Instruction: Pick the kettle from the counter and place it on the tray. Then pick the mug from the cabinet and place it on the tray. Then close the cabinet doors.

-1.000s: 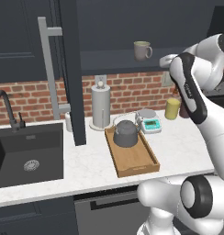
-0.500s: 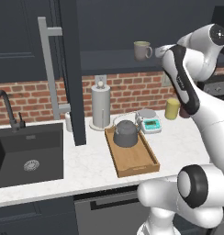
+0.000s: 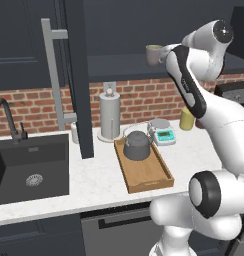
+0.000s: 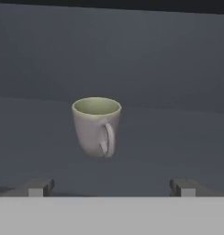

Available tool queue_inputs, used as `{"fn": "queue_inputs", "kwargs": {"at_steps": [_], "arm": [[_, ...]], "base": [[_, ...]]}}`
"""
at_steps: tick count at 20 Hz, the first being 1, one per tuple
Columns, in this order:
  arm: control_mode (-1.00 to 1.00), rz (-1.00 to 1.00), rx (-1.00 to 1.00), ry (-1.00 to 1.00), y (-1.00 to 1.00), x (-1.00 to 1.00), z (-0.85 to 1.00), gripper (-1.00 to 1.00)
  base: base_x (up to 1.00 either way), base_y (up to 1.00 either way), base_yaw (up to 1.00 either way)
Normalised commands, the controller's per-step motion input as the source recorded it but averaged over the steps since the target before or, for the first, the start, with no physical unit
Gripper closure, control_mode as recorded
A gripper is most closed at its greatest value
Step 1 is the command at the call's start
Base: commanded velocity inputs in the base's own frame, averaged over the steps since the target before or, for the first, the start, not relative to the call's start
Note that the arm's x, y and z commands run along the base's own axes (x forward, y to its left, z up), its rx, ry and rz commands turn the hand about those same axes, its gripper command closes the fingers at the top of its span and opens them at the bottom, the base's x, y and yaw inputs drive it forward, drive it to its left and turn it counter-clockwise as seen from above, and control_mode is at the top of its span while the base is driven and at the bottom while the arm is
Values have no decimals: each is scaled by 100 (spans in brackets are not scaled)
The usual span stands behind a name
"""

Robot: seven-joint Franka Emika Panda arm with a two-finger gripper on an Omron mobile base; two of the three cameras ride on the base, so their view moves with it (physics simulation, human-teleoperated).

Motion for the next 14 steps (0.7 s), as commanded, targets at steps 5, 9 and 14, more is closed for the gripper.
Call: {"fn": "queue_inputs", "kwargs": {"at_steps": [5, 9, 14], "arm": [[-100, 13, 1, -5, 0, 35, -12, -100], [-100, 19, 4, -3, -7, 19, -1, -100], [-100, 17, 2, 0, -7, 14, -1, -100]], "base": [[0, 0, 0], [0, 0, 0], [0, 0, 0]]}}
